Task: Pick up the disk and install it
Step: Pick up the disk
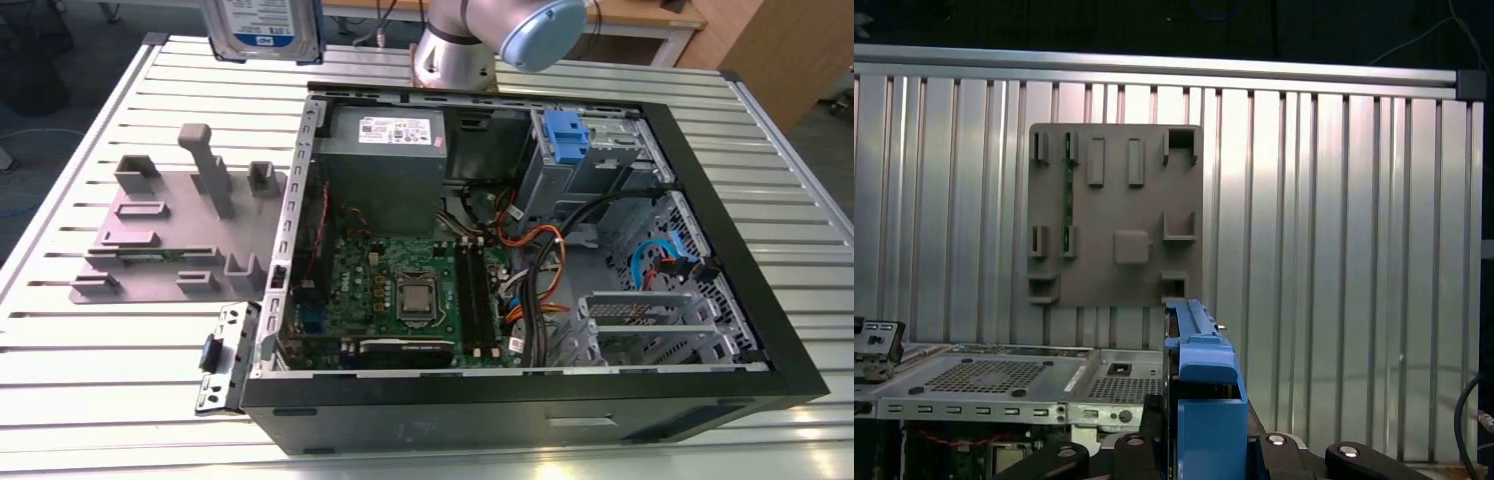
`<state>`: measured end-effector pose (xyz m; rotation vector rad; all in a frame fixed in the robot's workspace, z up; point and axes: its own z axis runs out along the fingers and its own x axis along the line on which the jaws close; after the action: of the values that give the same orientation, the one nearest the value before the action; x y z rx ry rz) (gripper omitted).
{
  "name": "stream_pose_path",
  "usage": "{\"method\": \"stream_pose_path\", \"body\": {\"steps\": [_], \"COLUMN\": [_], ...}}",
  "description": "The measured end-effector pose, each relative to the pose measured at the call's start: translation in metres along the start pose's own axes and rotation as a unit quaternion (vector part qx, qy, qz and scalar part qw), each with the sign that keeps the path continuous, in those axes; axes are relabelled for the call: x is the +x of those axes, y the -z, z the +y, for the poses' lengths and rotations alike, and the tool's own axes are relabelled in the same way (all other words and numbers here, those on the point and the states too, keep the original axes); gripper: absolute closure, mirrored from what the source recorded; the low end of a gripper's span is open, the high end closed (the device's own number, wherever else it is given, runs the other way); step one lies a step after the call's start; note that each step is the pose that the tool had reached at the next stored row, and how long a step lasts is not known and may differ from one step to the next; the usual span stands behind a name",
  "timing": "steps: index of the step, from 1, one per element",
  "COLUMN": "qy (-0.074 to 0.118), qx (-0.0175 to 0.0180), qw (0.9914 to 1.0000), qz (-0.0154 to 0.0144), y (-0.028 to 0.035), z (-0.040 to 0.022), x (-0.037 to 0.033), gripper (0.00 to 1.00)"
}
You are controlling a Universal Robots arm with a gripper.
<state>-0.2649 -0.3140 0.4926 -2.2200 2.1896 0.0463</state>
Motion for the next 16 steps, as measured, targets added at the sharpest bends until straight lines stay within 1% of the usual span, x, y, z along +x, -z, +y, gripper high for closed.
{"method": "stream_pose_path", "body": {"steps": [11,16], "qy": [0.000,0.000], "qx": [0.0000,0.0000], "qw": [1.00000,1.00000], "qz": [0.0000,0.0000], "y": [0.0000,0.0001], "z": [-0.0079,-0.0131], "x": [0.0001,0.0002], "gripper": [0.64,0.64]}}
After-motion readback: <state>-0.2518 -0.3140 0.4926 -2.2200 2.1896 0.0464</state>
